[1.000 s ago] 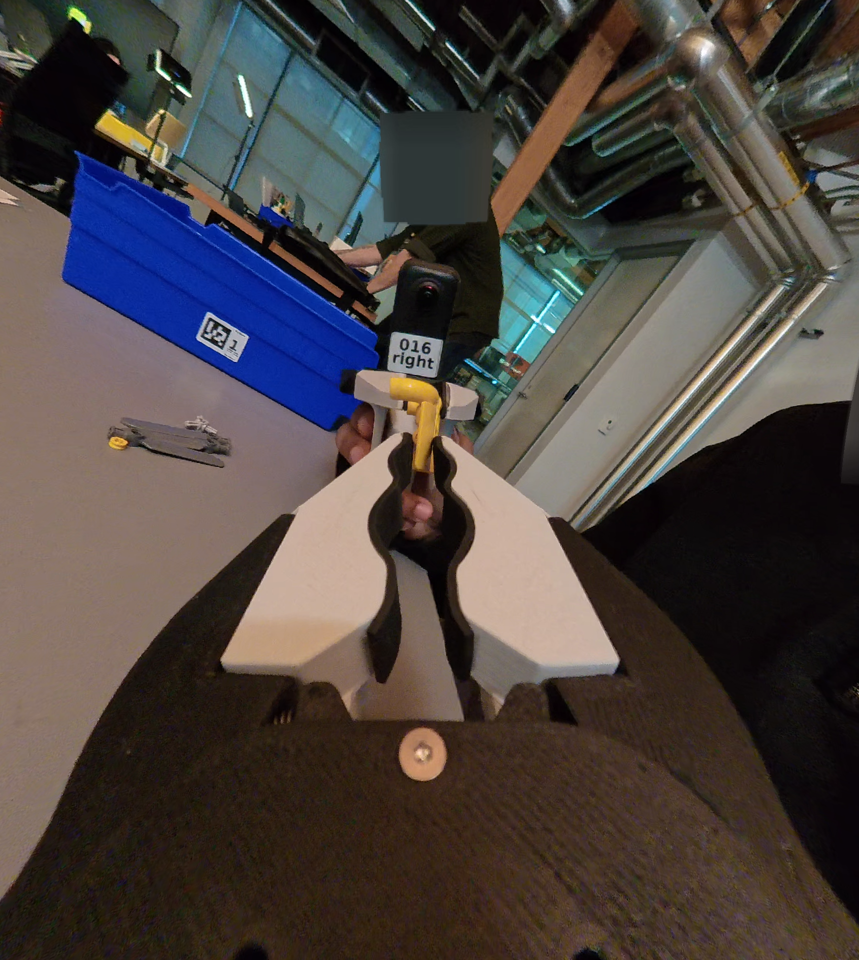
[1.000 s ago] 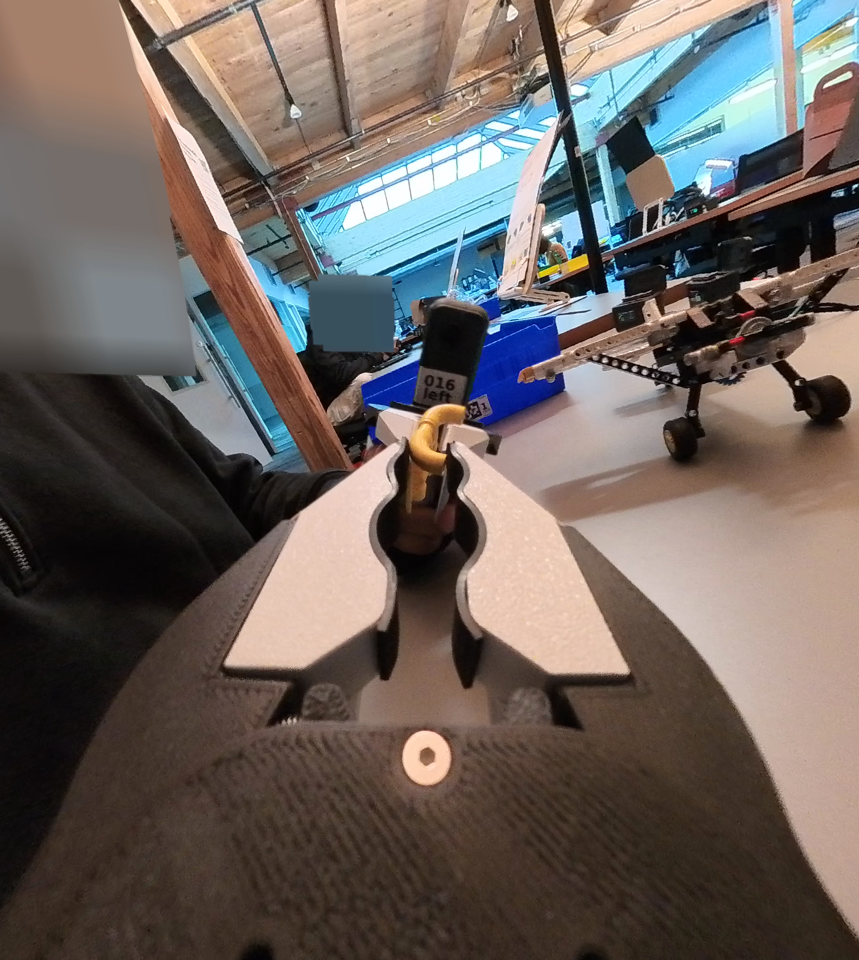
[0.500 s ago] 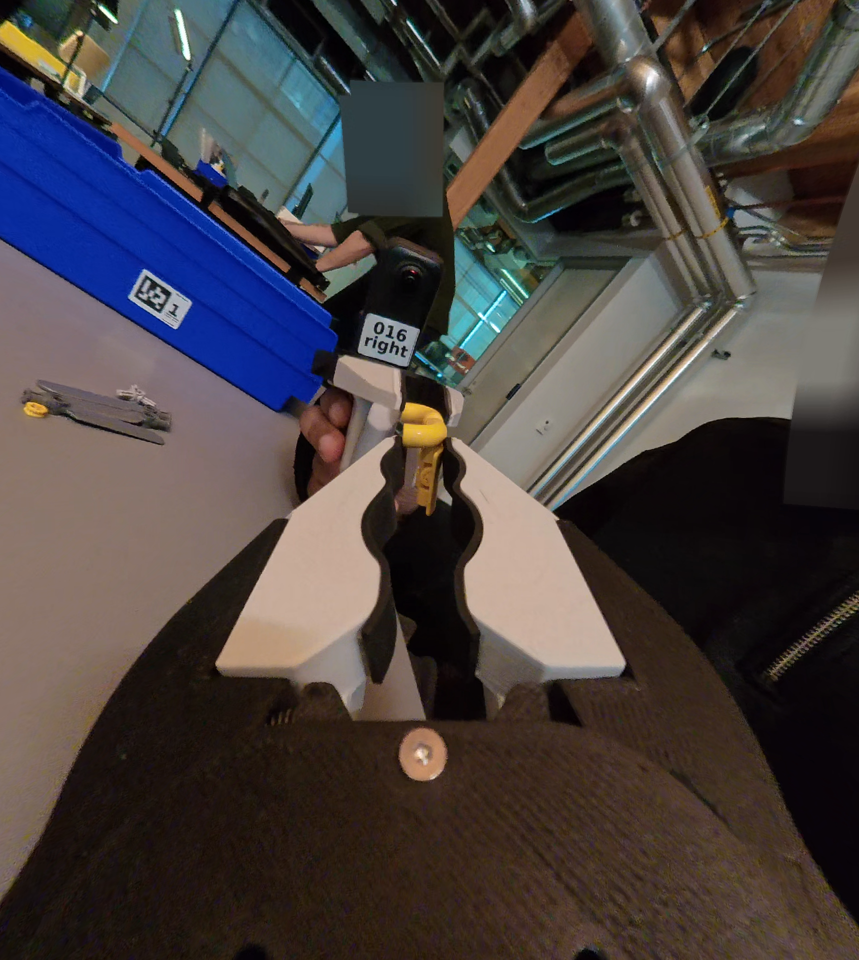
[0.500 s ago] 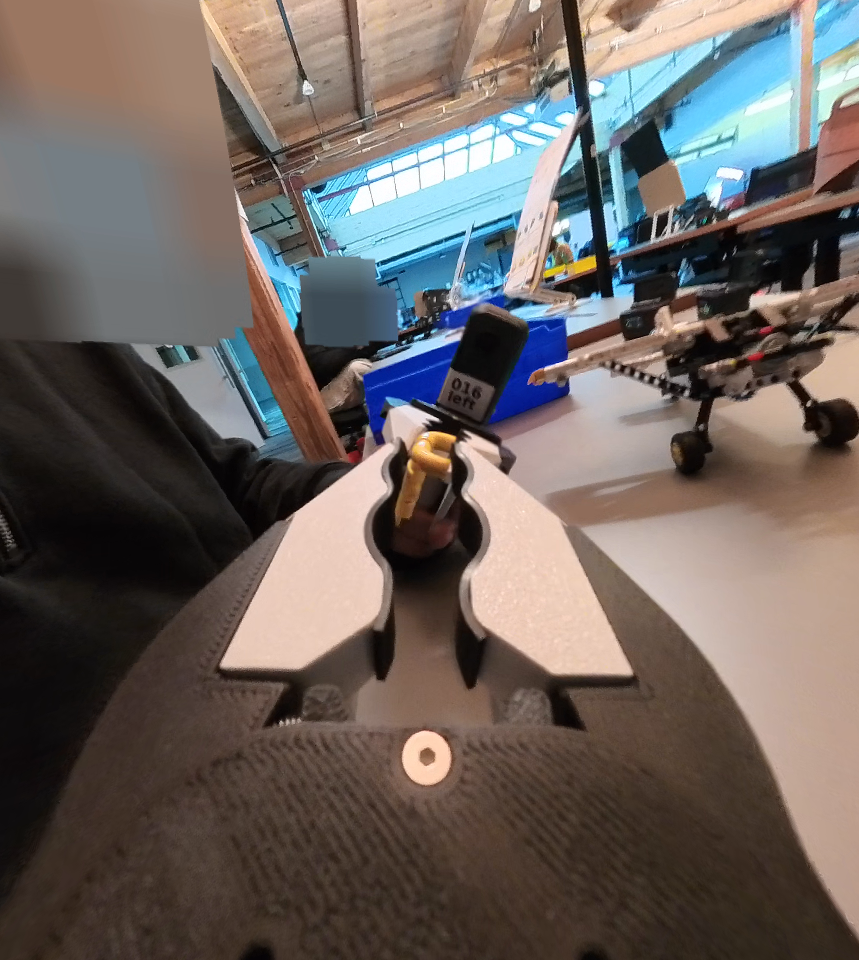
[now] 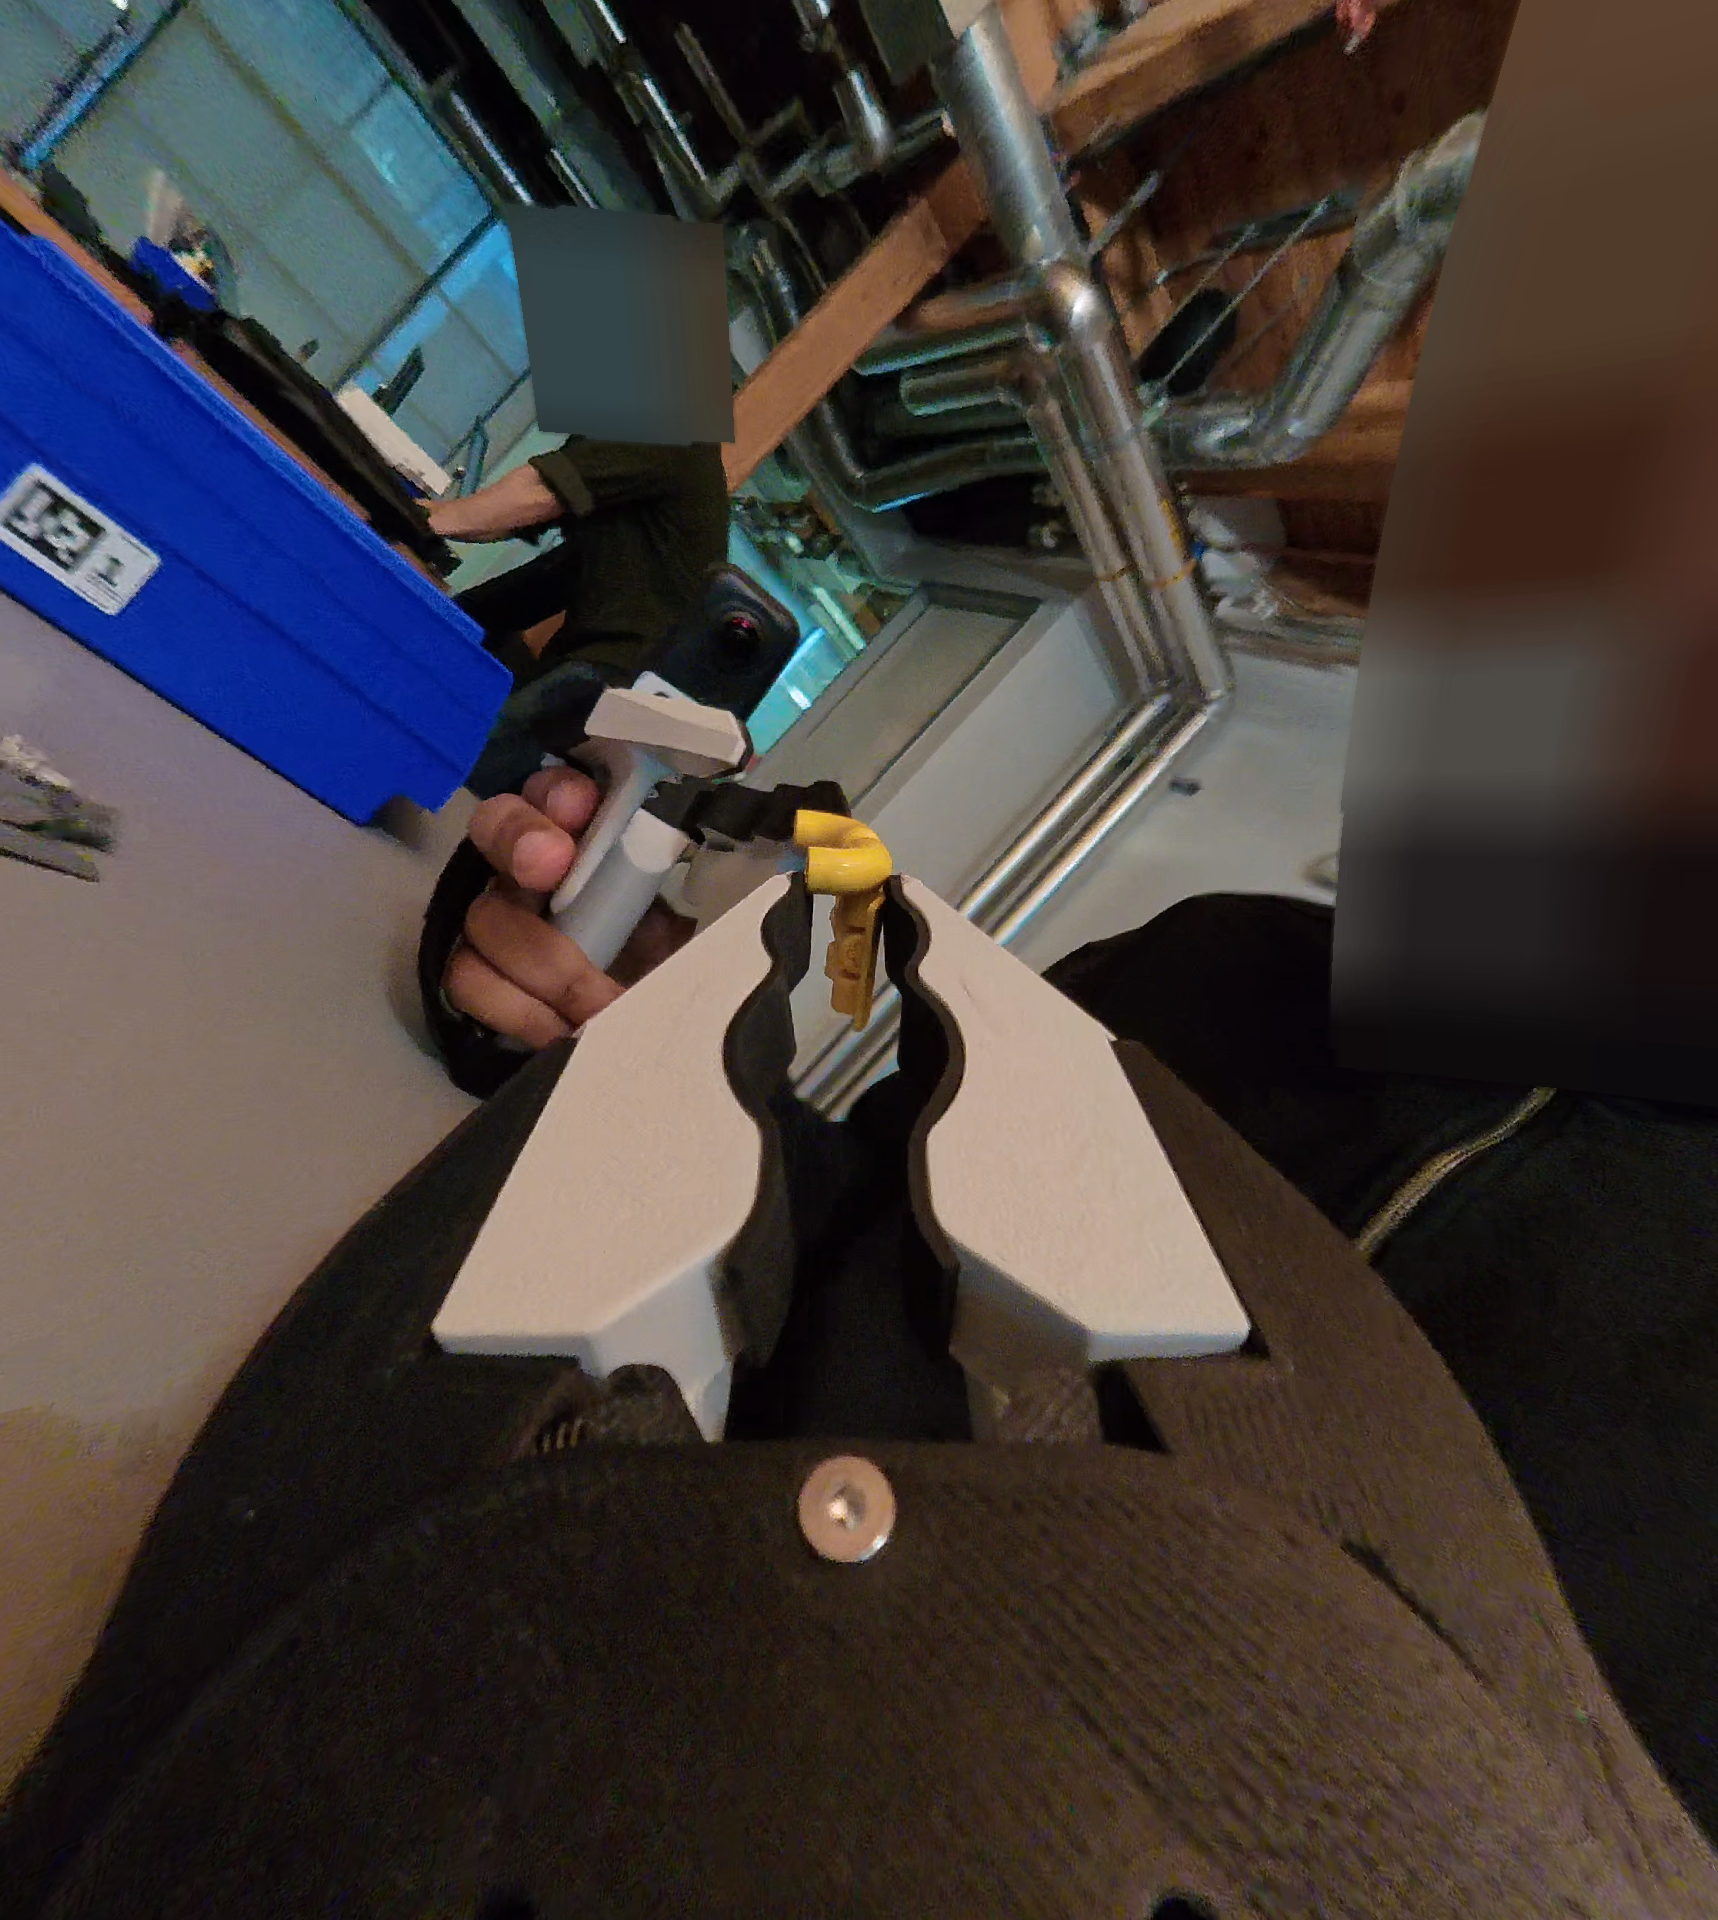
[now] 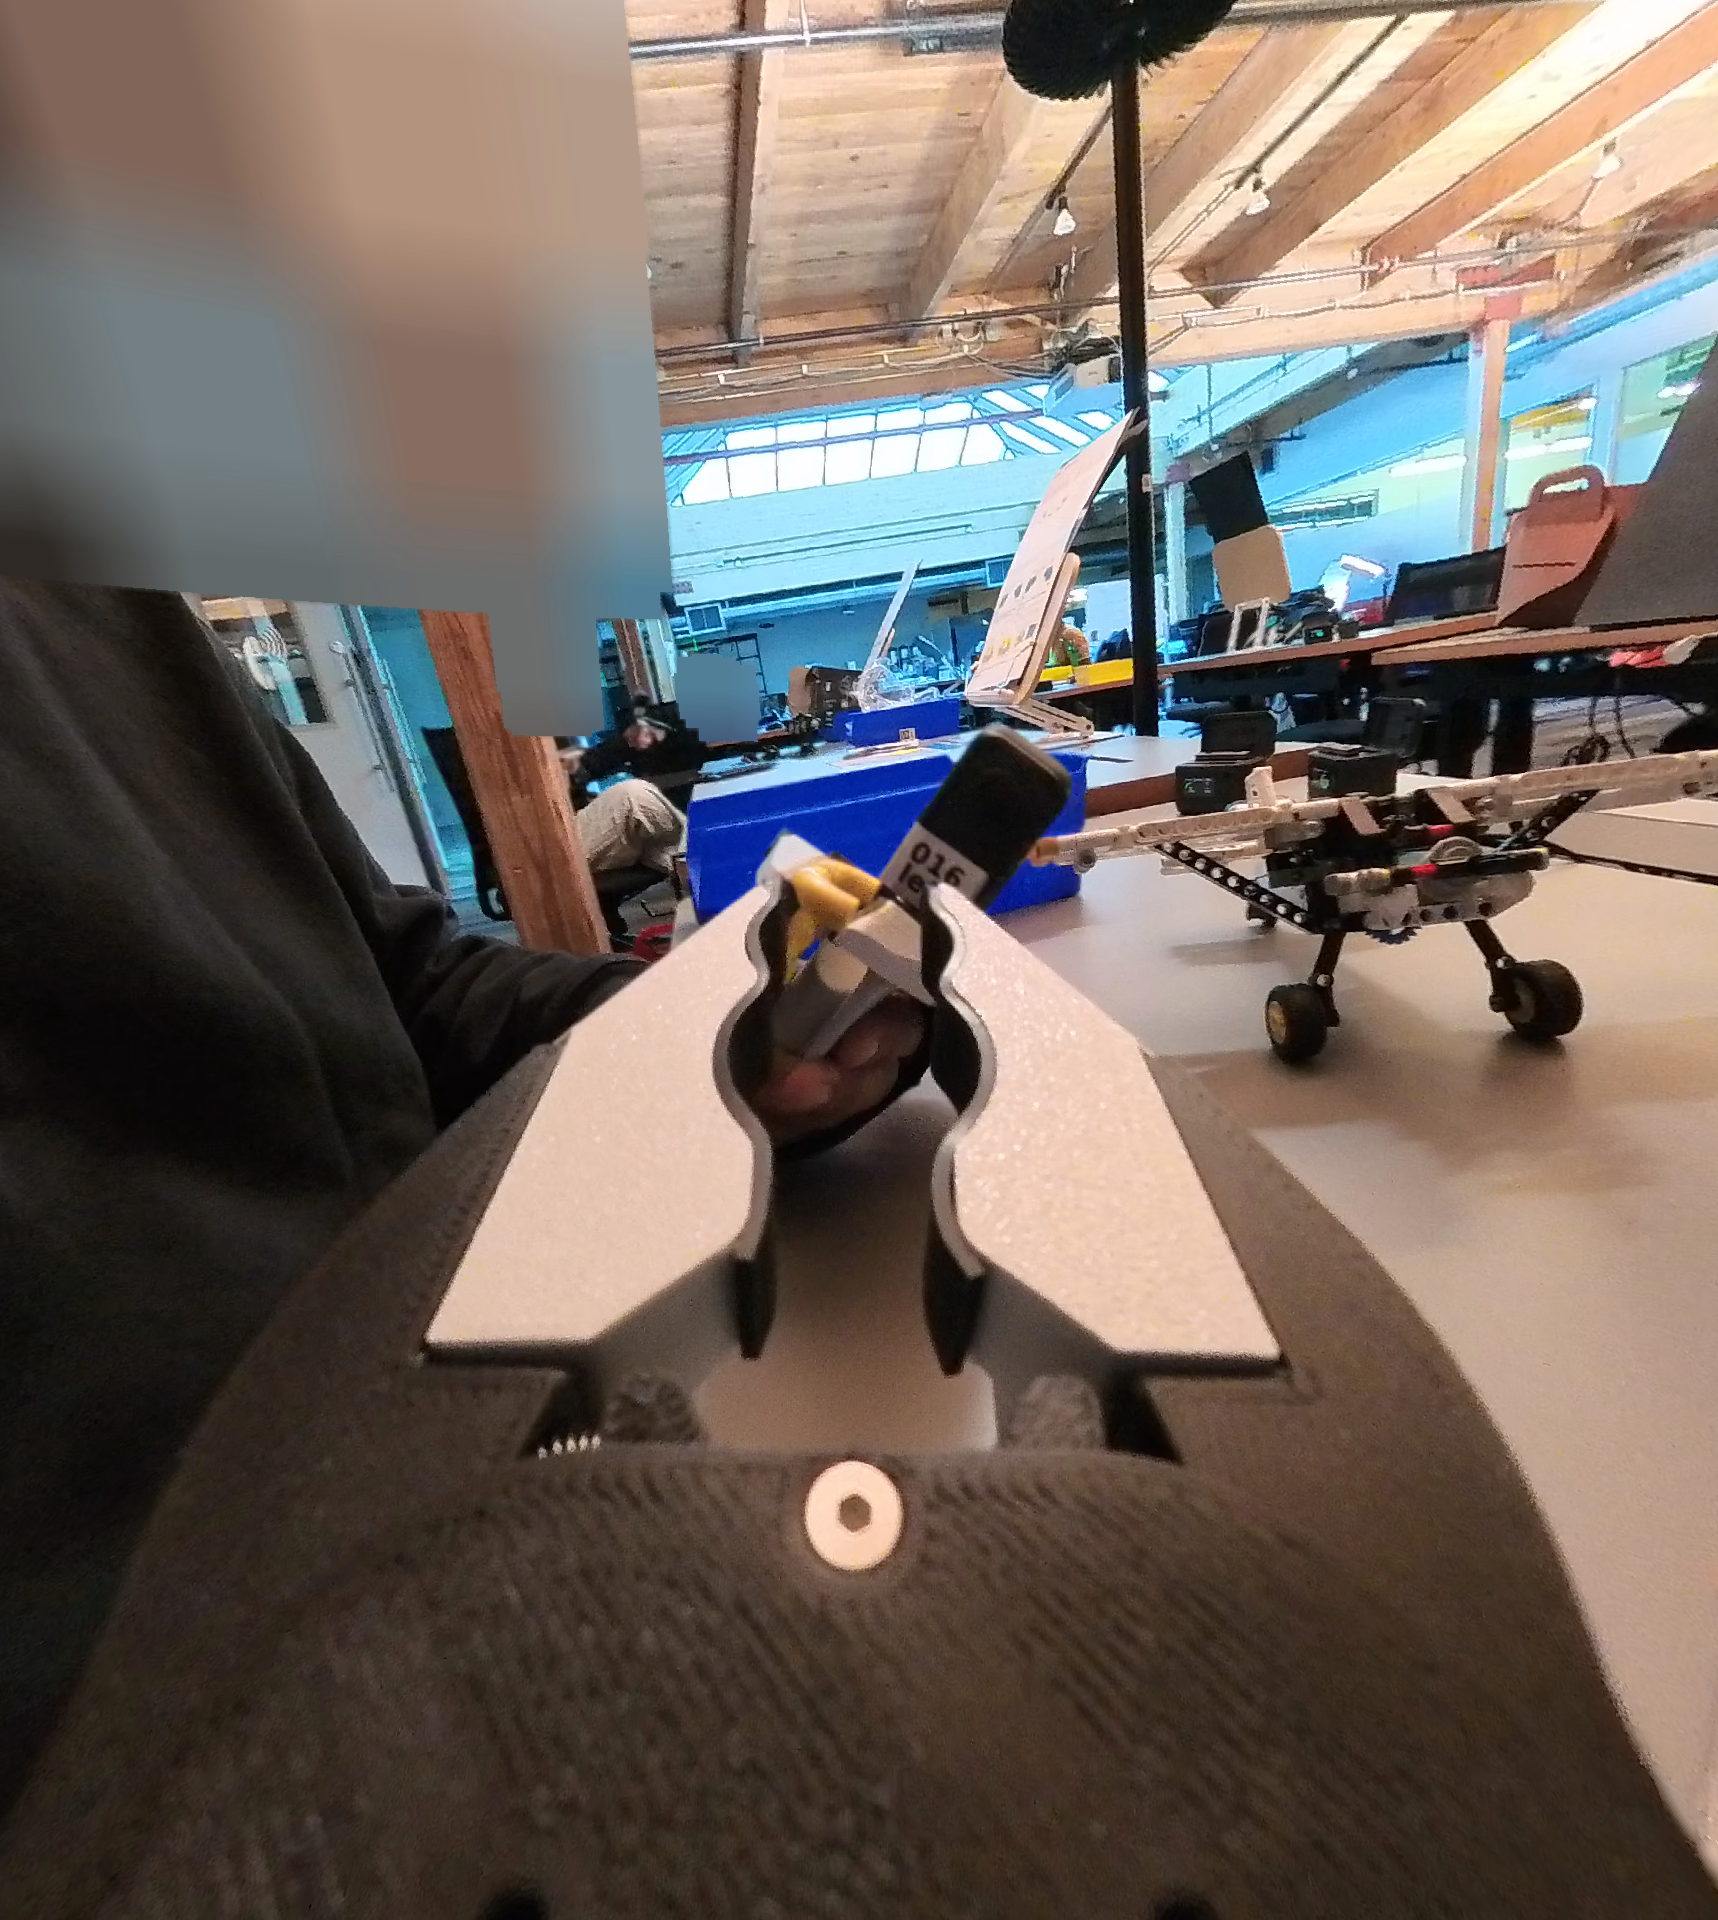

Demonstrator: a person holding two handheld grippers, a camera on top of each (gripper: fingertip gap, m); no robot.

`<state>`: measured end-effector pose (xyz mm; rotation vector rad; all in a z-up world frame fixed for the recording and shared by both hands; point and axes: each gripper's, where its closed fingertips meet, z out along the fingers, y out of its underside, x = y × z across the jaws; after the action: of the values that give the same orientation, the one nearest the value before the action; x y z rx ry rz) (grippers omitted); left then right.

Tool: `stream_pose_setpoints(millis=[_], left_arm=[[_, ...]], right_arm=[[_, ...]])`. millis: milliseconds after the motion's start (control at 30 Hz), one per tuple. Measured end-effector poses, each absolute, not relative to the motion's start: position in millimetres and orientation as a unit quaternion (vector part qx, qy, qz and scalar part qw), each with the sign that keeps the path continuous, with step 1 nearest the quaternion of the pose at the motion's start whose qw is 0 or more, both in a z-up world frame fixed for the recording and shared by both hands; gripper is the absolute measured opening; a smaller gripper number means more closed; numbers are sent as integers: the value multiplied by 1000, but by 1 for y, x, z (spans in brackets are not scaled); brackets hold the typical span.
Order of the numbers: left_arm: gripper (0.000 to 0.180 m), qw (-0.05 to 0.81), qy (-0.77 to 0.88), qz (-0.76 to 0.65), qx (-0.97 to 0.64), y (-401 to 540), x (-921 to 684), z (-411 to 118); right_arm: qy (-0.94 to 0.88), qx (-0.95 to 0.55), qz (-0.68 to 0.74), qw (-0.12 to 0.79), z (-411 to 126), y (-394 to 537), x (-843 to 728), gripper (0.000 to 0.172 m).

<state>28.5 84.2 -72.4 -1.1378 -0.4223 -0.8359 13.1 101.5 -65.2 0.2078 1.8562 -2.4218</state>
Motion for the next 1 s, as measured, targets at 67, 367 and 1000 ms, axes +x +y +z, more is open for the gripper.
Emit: stream_pose_setpoints(millis=[67,367,1000], left_arm=[[9,748,-175,-313,-559,89,32,-74],[6,588,-32,359,-724,92,11,-99],[6,492,-6,436,-754,96,2,-117]], right_arm=[[602,75,-793,55,-64,103,12,25],[602,140,-783,73,-71,107,-5,24],[666,213,-713,43,-98,94,-21,17]])
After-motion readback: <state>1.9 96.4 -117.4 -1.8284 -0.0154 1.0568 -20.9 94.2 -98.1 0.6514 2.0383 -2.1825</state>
